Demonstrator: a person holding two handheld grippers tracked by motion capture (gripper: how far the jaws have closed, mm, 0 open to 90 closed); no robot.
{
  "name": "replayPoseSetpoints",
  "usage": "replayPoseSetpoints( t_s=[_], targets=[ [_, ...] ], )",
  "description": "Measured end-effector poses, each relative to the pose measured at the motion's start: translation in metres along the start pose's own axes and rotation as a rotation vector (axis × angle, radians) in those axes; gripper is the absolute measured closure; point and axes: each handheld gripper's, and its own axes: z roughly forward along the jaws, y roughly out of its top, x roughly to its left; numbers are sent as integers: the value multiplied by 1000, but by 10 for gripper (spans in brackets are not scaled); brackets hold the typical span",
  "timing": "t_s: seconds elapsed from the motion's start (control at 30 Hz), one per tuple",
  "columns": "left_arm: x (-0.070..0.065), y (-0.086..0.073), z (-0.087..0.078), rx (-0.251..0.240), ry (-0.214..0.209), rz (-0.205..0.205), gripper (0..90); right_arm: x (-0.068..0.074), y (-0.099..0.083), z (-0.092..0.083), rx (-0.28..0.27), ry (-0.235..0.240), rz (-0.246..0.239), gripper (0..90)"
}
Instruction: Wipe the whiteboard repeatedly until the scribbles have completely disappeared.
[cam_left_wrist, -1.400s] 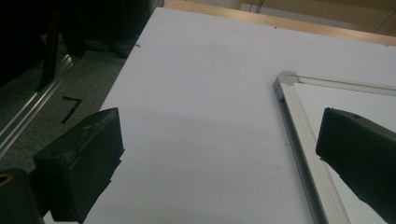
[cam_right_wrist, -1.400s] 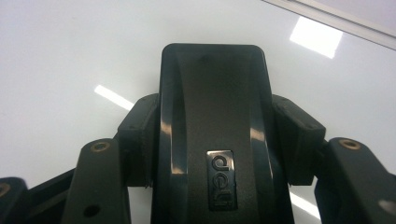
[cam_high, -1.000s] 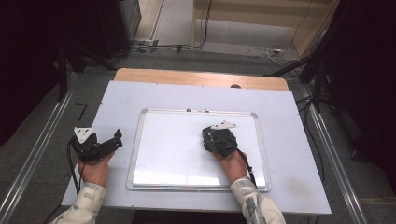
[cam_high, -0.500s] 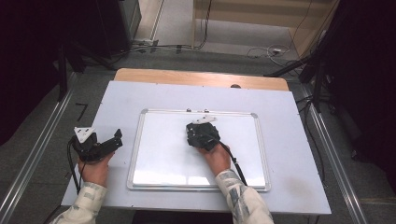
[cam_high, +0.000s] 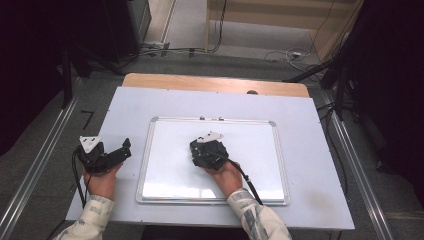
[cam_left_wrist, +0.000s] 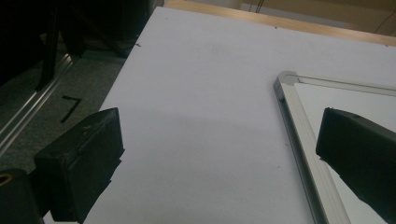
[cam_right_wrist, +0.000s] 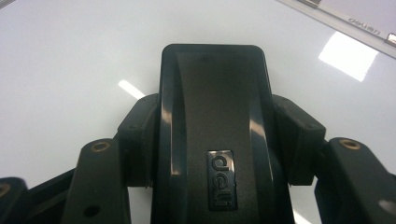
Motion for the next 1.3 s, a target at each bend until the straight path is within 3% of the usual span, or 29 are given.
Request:
replayPoseSetpoints(
  t_s=[0.23,0.47,0.7,0.93,1.07,1.3],
  targets=[
    [1,0,-1,1,-1,-1,12,-3,-13,-12,-4,20,-31,389],
    [1,0,-2,-1,0,-4,12,-16,-18,-15,1,5,-9,389],
    [2,0,-1,1,0,-6,12,-48,-22,-18,5,-51,57,389],
    [3,0,-1,3,4,-7,12,-66,-23,-18,10,-81,92,389],
    [3,0,-1,3,3,-5,12,-82,-20,-16,22,-115,139,389],
    [2,0,-1,3,2,-4,12,-83,-16,-12,18,-142,166,389]
  ],
)
